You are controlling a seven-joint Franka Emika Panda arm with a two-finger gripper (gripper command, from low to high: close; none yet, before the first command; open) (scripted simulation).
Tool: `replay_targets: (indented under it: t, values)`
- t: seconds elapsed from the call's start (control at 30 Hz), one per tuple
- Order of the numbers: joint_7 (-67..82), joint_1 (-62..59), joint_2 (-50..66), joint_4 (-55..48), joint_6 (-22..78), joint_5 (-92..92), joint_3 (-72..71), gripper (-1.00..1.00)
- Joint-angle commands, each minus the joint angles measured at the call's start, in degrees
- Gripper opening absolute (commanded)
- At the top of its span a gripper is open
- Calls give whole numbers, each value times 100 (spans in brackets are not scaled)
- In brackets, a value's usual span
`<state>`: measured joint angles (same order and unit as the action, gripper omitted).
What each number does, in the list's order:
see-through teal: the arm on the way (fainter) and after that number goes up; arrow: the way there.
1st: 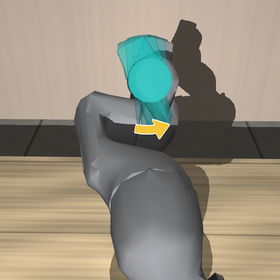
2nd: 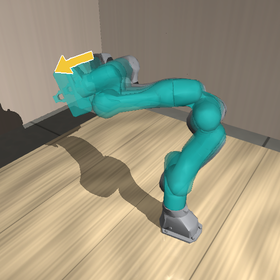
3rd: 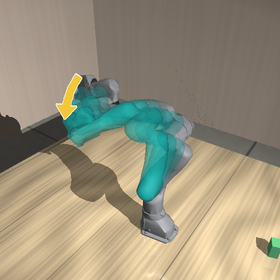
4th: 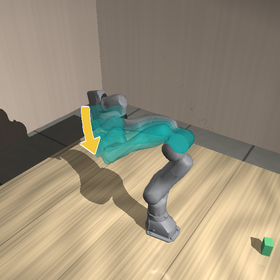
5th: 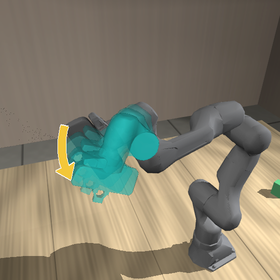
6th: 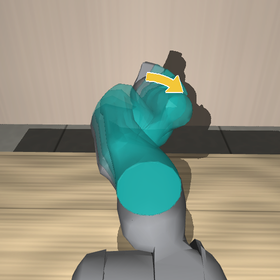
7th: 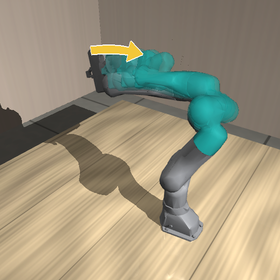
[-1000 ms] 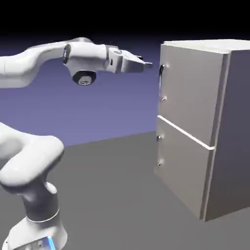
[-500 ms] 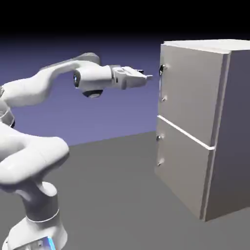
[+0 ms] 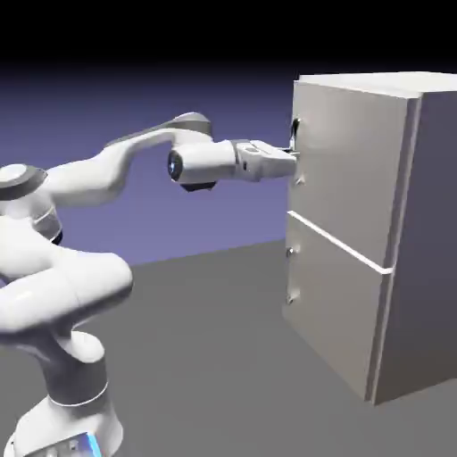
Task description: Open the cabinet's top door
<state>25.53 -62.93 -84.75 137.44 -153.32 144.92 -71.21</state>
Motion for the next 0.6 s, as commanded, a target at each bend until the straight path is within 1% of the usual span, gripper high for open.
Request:
replay_targets:
  t: [0.0,0.33,0.57]
  values:
    - [101,146,-33,208,204,45,86,-100]
    - [1034,1493,-186,2262,2501,-200,1316,-100]
    - [1552,1800,-194,3276,4236,-1192,2682,-100]
